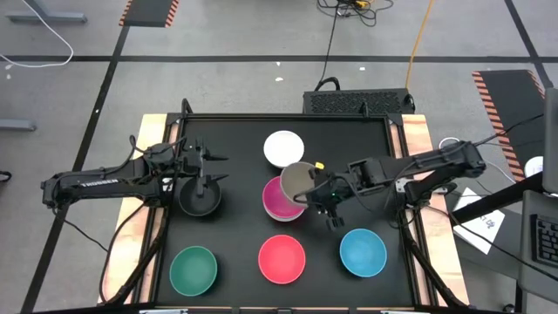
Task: Nest bowls inside each other
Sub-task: Stack the brown bowl on top of the pink bowl
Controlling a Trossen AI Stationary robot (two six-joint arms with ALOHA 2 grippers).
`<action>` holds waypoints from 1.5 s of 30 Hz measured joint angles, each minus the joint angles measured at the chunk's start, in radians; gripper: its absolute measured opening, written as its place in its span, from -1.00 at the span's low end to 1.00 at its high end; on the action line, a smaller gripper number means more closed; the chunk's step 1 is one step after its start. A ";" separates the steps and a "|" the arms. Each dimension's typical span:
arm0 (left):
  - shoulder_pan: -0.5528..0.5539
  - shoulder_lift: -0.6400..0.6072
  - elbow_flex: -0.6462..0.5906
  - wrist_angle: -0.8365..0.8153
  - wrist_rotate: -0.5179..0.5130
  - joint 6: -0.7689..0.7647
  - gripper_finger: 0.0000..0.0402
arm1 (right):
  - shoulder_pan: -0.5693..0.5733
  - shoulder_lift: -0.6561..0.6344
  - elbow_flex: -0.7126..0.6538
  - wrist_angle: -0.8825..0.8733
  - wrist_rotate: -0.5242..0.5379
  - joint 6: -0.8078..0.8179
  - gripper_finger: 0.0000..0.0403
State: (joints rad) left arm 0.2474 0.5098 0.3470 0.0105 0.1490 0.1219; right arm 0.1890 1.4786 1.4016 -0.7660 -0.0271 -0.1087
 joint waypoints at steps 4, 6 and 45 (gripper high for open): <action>0.000 0.000 0.000 0.000 0.000 0.000 0.29 | -0.018 0.022 0.001 0.028 -0.034 -0.026 -1.00; 0.000 0.000 0.000 0.000 0.000 0.000 0.29 | -0.025 0.024 0.001 0.028 -0.040 -0.051 -1.00; 0.000 0.000 0.000 -0.023 0.011 0.025 0.29 | -0.085 0.194 0.040 0.060 -0.131 -0.097 -1.00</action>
State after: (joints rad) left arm 0.2474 0.5098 0.3470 -0.0123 0.1596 0.1466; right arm 0.1040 1.6726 1.4414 -0.7062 -0.1578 -0.2058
